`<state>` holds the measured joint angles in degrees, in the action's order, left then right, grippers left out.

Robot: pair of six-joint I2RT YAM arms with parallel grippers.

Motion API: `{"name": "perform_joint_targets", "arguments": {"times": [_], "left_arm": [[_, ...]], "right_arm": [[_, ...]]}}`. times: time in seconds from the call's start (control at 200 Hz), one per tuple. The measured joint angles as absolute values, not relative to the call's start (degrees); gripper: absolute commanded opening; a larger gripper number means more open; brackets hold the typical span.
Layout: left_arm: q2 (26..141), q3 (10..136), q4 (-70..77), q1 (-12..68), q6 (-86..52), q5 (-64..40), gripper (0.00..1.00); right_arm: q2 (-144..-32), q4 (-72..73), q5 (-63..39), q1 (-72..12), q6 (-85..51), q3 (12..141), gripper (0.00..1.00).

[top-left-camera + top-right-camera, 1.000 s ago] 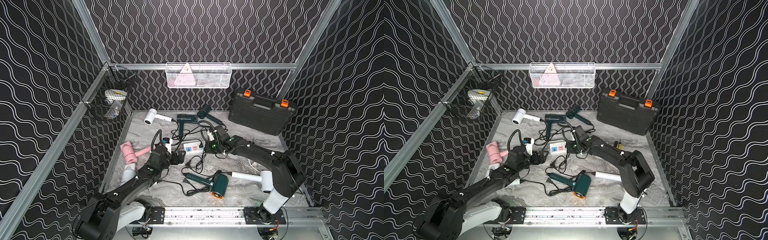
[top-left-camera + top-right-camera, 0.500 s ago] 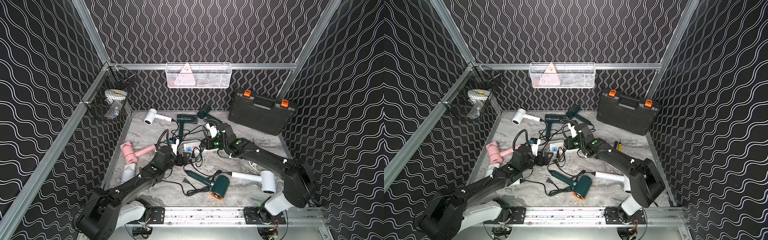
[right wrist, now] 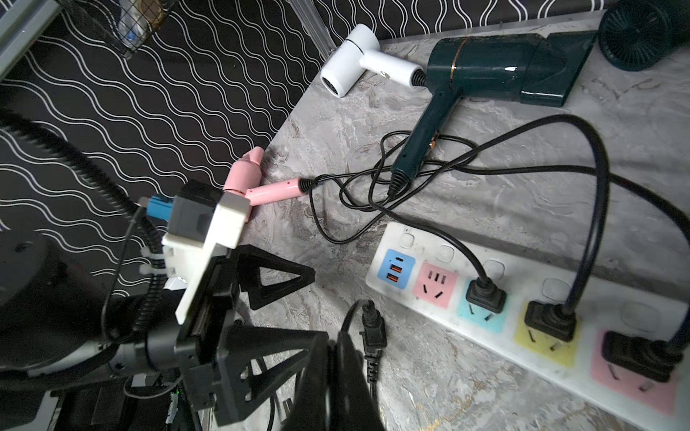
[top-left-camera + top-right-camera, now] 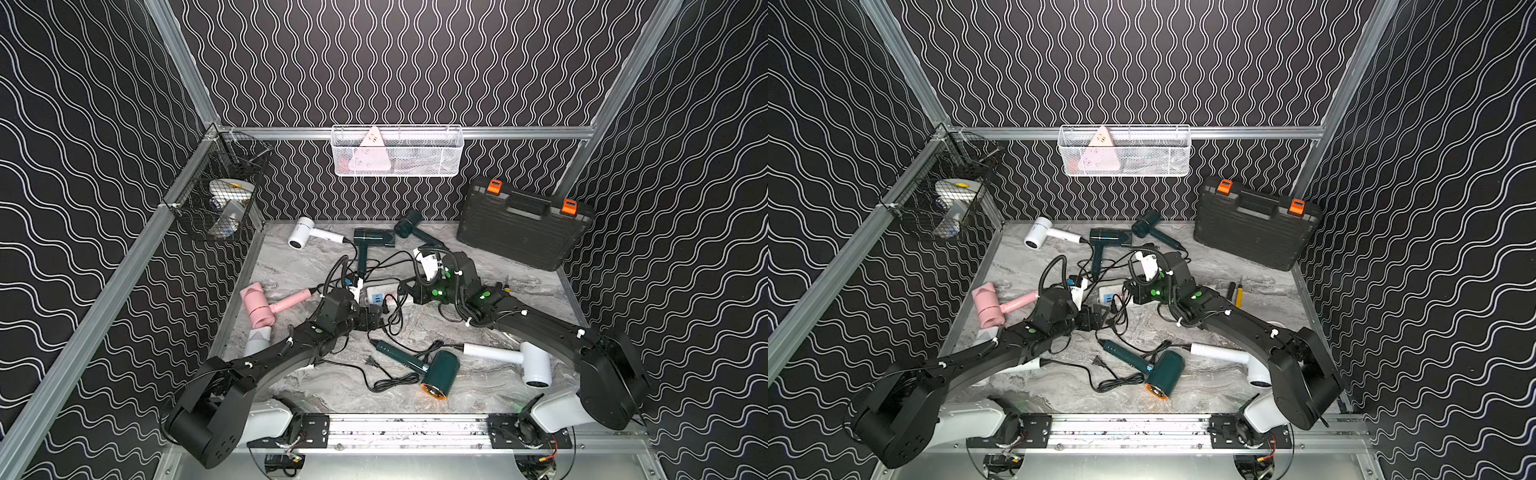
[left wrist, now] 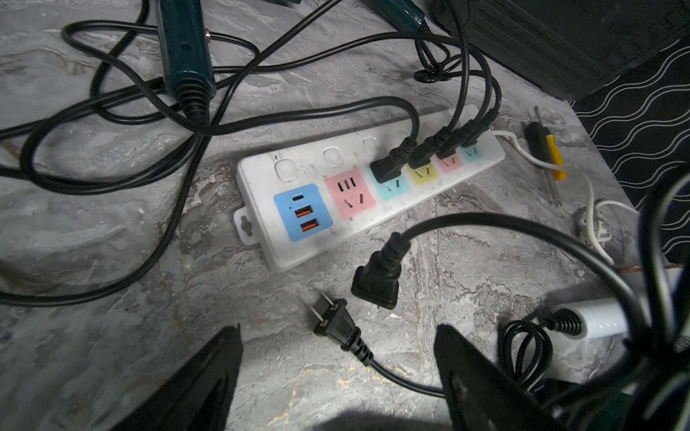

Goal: Charge the blow dryers
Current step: Pick up the plug from the center of the board.

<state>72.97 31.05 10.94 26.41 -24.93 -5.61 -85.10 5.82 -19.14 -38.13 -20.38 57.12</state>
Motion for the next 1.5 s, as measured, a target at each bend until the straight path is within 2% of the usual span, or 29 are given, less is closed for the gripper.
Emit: {"name": "perform_joint_targets", "arguments": {"times": [0.18,0.485,0.936,1.456,1.501], "left_arm": [[75.3,31.5,11.7,26.2,-24.9,-9.6,0.78],[79.8,33.7,13.3,24.3,-24.9,-17.0,0.57],[83.3,35.9,13.5,22.5,-24.9,-22.0,0.51],[84.9,36.8,13.7,22.2,-24.3,-25.9,0.23],[85.0,36.8,13.7,22.2,-24.3,-25.9,0.18]], "right_arm": [[-84.7,7.2,-21.6,-38.1,-20.1,56.7,0.00],[-84.1,7.4,-23.9,-38.1,-19.2,56.3,0.00],[-84.5,7.2,-27.6,-37.6,-18.4,56.6,0.00],[-85.2,6.7,-29.9,-37.5,-17.3,57.5,0.00],[-85.3,6.7,-29.9,-37.5,-17.3,57.5,0.00]]}}
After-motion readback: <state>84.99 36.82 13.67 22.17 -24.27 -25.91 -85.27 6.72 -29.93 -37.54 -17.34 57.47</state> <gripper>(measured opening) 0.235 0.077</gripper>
